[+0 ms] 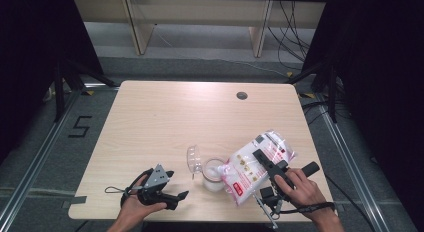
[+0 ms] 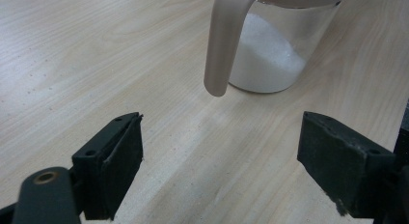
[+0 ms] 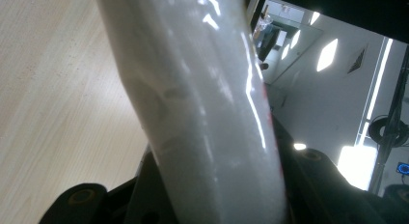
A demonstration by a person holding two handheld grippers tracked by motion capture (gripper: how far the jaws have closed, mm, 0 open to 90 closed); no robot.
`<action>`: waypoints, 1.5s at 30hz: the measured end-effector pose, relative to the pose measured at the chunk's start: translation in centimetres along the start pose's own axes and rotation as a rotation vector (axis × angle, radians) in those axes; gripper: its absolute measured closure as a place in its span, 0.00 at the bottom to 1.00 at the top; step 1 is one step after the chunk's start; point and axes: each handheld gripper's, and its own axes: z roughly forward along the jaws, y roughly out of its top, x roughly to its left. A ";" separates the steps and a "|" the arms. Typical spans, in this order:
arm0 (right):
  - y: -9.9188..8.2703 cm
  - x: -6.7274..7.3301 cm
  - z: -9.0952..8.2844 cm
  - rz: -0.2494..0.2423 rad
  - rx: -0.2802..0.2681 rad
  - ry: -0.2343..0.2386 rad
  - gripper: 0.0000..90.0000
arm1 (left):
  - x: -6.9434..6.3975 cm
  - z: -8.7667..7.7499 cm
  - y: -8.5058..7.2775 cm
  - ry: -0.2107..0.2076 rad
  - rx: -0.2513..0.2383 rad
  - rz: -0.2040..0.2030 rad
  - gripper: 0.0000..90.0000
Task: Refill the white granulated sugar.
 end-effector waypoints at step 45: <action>0.1 -0.2 -0.1 -0.055 0.006 -0.011 0.75 | 0.0 0.0 0.0 -0.001 0.001 0.000 0.18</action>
